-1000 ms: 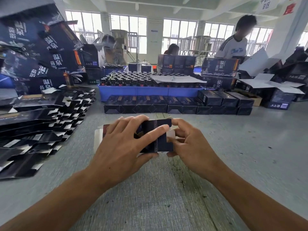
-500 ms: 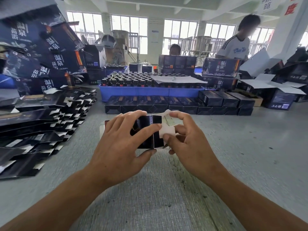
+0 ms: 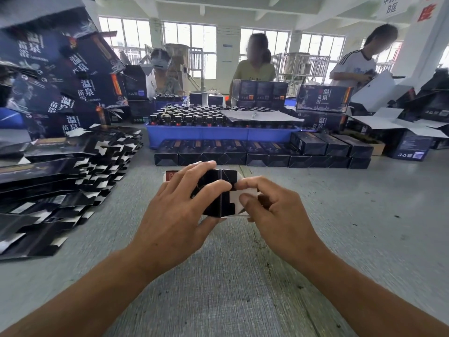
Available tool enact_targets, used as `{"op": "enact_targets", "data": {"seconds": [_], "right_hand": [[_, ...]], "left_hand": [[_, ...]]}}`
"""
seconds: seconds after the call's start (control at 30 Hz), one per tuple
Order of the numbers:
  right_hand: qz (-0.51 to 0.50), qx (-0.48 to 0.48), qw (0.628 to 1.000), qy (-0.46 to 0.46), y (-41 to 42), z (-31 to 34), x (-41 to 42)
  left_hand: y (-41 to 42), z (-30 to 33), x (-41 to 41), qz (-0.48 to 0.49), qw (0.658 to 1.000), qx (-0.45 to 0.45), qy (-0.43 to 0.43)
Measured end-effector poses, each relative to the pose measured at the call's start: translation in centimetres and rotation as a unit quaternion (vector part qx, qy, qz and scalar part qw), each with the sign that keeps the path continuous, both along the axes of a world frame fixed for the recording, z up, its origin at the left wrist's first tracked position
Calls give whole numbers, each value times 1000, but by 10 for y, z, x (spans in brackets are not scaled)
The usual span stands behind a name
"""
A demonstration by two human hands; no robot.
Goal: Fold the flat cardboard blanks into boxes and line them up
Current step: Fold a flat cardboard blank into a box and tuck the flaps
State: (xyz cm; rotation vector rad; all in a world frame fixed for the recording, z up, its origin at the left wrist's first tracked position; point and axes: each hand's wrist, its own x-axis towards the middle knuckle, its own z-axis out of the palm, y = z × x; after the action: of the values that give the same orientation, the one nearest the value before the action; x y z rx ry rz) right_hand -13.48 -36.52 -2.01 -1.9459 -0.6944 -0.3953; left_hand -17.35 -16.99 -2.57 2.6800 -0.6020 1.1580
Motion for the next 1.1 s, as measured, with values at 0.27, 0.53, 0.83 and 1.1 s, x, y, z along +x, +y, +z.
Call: {"op": "enact_targets", "data": {"seconds": [0.27,0.53,0.83,1.1], "right_hand": [[69,-57,993,79,-6,3,-2],[18,10,999,35,-2,0,-1],[25,59,997,52,0,-1,-1],[57,42,997,42,0,2,-2]], "left_hand": [[8,-2,2,21,1000,1,20],[3,-1,1,2,1000,15,14],[2,-3,2,9,1000,6,2],[0,-2,1,11,999,-38,-13]]}}
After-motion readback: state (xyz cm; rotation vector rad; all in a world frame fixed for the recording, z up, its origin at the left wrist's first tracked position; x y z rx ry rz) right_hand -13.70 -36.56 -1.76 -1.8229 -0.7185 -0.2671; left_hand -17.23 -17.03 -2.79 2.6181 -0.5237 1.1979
